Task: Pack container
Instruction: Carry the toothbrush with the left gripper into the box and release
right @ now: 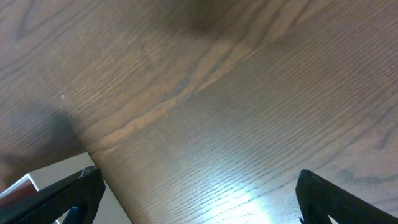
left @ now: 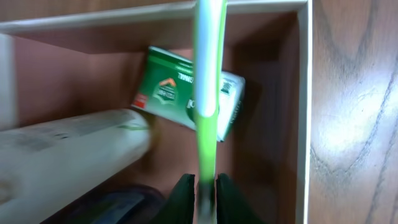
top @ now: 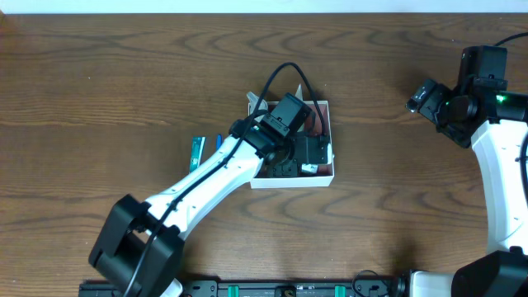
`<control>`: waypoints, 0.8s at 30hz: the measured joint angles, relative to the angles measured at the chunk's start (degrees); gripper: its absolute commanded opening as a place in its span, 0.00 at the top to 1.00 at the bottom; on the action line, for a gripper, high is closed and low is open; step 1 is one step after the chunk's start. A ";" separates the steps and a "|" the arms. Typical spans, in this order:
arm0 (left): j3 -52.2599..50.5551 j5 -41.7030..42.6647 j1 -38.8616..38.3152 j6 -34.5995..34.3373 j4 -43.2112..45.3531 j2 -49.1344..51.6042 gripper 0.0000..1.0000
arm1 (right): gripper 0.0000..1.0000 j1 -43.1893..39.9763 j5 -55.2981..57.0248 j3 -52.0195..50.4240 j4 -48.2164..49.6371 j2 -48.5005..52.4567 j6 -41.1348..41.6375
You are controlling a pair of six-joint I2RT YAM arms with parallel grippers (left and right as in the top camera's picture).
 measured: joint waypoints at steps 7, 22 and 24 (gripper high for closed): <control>0.00 -2.99 0.04 -7.13 -1.01 -3.37 0.31 | 0.01 0.00 0.00 0.00 0.00 0.00 0.02; -2.43 -11.28 19.17 -35.89 -19.85 -21.09 0.31 | 0.01 0.00 0.00 0.00 0.02 0.00 0.00; -4.74 -12.22 24.39 -42.01 -18.29 -19.41 0.30 | 0.01 0.00 0.02 0.00 0.00 0.00 0.00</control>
